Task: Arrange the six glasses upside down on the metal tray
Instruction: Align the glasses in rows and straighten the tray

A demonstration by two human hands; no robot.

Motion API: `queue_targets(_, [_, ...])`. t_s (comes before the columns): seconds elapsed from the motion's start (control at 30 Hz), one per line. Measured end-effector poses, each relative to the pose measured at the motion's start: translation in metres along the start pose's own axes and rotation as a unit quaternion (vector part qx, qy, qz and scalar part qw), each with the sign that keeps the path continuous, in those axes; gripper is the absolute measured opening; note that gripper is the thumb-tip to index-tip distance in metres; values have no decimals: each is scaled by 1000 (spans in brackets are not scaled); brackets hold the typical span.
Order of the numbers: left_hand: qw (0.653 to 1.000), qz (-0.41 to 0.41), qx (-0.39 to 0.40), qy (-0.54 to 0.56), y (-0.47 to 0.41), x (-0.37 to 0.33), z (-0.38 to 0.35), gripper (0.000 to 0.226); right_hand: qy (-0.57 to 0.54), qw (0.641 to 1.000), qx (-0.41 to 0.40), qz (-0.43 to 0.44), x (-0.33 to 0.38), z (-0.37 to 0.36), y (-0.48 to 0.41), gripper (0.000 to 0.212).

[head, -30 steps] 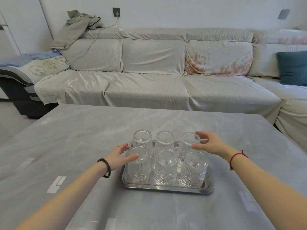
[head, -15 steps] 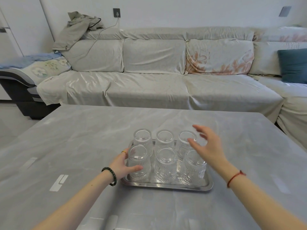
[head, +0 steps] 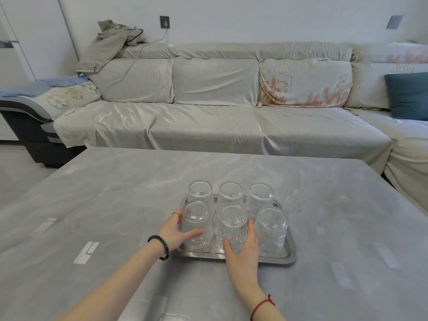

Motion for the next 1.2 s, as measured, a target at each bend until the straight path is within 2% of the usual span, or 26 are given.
queue_targets(0.13, [1000, 3, -1, 8, 1, 1, -1, 94, 12, 1000, -2, -12, 1, -1, -7, 73])
queue_targets(0.37, [1000, -3, -11, 15, -1, 4, -4, 68, 31, 999, 14, -7, 3, 1, -12, 74])
queue_targets(0.47, [1000, -12, -12, 8, 1, 3, -4, 75, 42, 999, 7, 22, 4, 6, -9, 71])
queue_targets(0.53, [1000, -25, -11, -6, 4, 1, -3, 80, 14, 997, -16, 77, 7, 20, -3, 61])
queue_targets(0.6, [999, -31, -7, -20, 9, 3, -2, 84, -2, 988, -61, 142, 11, 42, 2, 52])
queue_targets(0.67, [999, -20, -8, -26, 14, 5, 1, 91, 15, 978, -116, 174, 9, 63, -2, 54])
queue_targets(0.73, [999, -6, -9, -39, 19, 9, 4, 98, 37, 982, -126, 137, 3, 78, -13, 67])
queue_targets(0.8, [998, -4, -1, -55, 24, 9, 3, 97, 40, 994, -79, 57, -6, 82, -23, 85])
queue_targets(0.87, [998, -8, 10, -58, 29, 8, 0, 93, 37, 998, -41, 10, -16, 79, -30, 93])
queue_targets(1.2, [997, -8, 19, -70, 39, 9, -2, 89, 74, 996, -38, -10, -27, 71, -43, 91])
Point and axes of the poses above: each hand's wrist, its own y-axis away from the middle knuckle, its own z-axis out of the back of the hand, x = y × z, the point moved 2 cm from there along -y, towards the middle knuckle, and after that the axes turned 13 degrees about -z, right-handed, at the moved point
